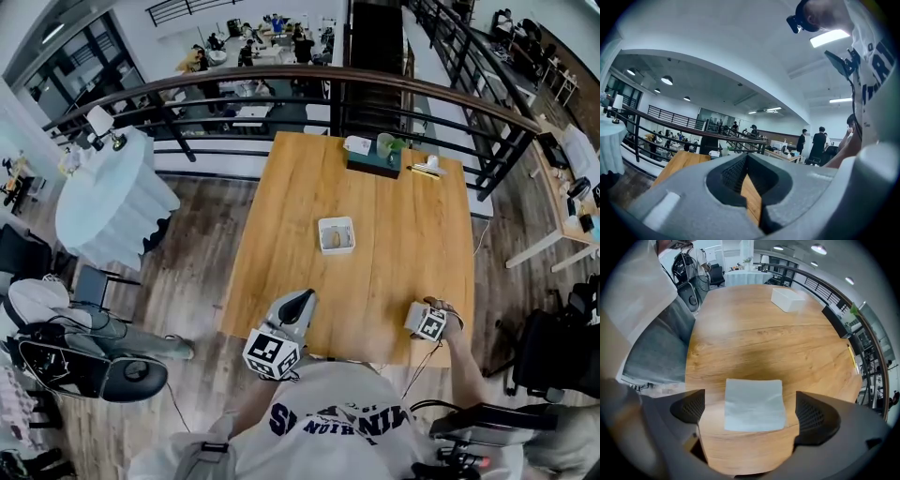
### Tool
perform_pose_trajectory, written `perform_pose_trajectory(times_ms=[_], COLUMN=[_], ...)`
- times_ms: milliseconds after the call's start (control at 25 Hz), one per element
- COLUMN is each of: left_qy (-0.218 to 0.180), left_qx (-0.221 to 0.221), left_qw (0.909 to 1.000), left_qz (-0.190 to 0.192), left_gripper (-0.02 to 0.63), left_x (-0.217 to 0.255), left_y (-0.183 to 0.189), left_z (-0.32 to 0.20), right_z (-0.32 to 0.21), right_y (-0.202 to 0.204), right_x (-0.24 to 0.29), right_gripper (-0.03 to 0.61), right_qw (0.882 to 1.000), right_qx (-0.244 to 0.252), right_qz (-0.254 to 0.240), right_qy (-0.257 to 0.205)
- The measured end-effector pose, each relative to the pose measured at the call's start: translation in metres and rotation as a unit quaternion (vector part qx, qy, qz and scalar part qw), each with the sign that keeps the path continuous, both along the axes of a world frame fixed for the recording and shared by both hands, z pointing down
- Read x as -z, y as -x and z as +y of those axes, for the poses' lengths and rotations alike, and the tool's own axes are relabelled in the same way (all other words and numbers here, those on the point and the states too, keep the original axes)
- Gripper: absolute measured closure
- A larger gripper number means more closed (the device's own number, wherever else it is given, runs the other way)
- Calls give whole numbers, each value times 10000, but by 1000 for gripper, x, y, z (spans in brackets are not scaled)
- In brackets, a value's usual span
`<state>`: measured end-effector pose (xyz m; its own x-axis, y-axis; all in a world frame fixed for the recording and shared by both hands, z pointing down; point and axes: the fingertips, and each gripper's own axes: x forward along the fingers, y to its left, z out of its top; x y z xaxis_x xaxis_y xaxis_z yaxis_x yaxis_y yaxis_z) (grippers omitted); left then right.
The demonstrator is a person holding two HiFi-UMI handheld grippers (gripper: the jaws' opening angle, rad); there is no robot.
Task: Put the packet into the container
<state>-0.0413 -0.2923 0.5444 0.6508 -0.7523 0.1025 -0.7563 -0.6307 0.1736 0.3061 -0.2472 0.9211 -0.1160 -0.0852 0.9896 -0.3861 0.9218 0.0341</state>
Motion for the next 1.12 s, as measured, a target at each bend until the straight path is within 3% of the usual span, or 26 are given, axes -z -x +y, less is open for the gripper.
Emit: perform_pose_trajectory(times_ms=[360, 520, 640, 800, 920, 1120], left_qy=[-8, -6, -33, -42, -37, -54], left_qx=[33, 81, 71, 59, 74, 75], left_qw=[10000, 9999, 9999, 9999, 9999, 9999], left_qz=[-87, -105, -120, -150, -137, -117], left_gripper=[620, 620, 620, 620, 620, 620], left_x=[3, 4, 7, 11, 11, 10], left_y=[3, 3, 0, -3, -4, -6], left_z=[-3, -5, -5, -6, -8, -9], right_z=[1, 21, -1, -4, -3, -2], right_y=[-7, -6, -6, -13, -19, -18], right_x=[-37, -43, -47, -49, -48, -51], right_gripper=[-6, -5, -5, -2, 101, 121], right_qw=[9995, 9961, 9995, 9988, 9954, 9953], right_qx=[28, -321, -53, 152, 475, 446], right_qz=[180, 60, 23, 344, 716, 710], right_qy=[251, 824, 323, 301, 420, 476])
